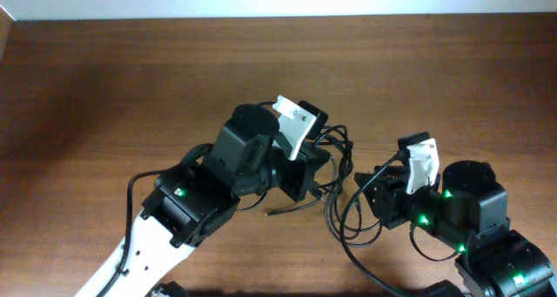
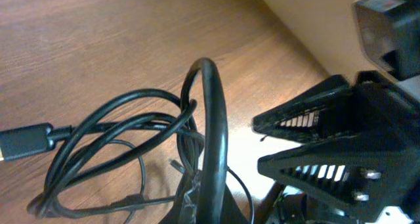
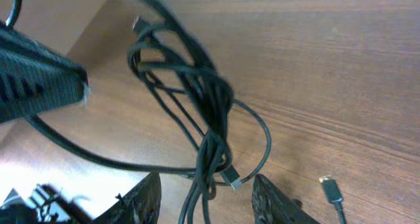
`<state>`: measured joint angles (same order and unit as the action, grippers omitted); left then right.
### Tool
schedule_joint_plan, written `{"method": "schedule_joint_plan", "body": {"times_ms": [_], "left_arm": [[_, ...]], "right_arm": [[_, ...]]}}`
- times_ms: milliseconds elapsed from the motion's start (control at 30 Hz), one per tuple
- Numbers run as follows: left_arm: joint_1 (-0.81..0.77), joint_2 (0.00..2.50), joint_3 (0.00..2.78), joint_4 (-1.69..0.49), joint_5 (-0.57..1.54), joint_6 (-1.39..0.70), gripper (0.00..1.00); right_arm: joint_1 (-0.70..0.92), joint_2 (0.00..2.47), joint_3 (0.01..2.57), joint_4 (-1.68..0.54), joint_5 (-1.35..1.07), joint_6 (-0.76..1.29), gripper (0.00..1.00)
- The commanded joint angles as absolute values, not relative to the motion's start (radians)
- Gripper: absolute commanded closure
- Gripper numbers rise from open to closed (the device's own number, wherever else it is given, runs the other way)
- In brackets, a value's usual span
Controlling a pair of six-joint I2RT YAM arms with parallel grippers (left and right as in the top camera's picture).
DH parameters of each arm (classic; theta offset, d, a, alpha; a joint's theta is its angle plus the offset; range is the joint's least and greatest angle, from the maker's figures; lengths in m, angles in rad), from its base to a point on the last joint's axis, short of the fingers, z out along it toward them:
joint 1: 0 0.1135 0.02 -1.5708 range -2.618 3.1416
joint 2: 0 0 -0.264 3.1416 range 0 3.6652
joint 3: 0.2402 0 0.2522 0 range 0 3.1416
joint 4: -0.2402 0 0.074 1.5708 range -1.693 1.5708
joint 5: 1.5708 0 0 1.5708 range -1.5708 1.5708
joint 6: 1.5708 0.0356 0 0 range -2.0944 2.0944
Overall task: Untangle cables
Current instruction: 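Pull one cable away to the left with left gripper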
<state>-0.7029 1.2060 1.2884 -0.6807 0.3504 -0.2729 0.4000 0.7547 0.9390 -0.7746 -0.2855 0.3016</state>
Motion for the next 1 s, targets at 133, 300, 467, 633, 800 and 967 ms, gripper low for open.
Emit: {"method": "schedule_joint_plan", "body": {"times_ms": [133, 300, 467, 633, 800, 967], "left_arm": [[-0.698, 1.194, 1.302, -0.614, 0.535, -0.256, 1.0], [-0.697, 1.195, 1.302, -0.622, 0.393, -0.256, 1.0], [-0.693, 1.196, 1.301, -0.756, -0.197, -0.412, 1.0], [-0.522, 1.198, 1.295, -0.899, -0.29, -0.709, 1.0], [-0.462, 1.234, 1.294, -0.952, -0.24, -0.77, 1.0], [-0.462, 1.282, 1.294, -0.659, 0.736, -0.033, 1.0]], "right_arm": [[0.399, 0.914, 0.947, -0.722, -0.281, 0.179, 0.57], [0.398, 0.898, 0.949, -0.696, -0.31, 0.179, 0.96], [0.397, 0.419, 0.949, -0.727, -0.001, 0.242, 0.96], [0.397, 0.222, 0.948, -0.792, 0.338, 0.321, 0.96], [0.397, 0.222, 0.948, -0.81, 0.302, 0.357, 0.91], [0.398, 0.232, 0.945, -0.842, 0.14, 0.357, 0.69]]}}
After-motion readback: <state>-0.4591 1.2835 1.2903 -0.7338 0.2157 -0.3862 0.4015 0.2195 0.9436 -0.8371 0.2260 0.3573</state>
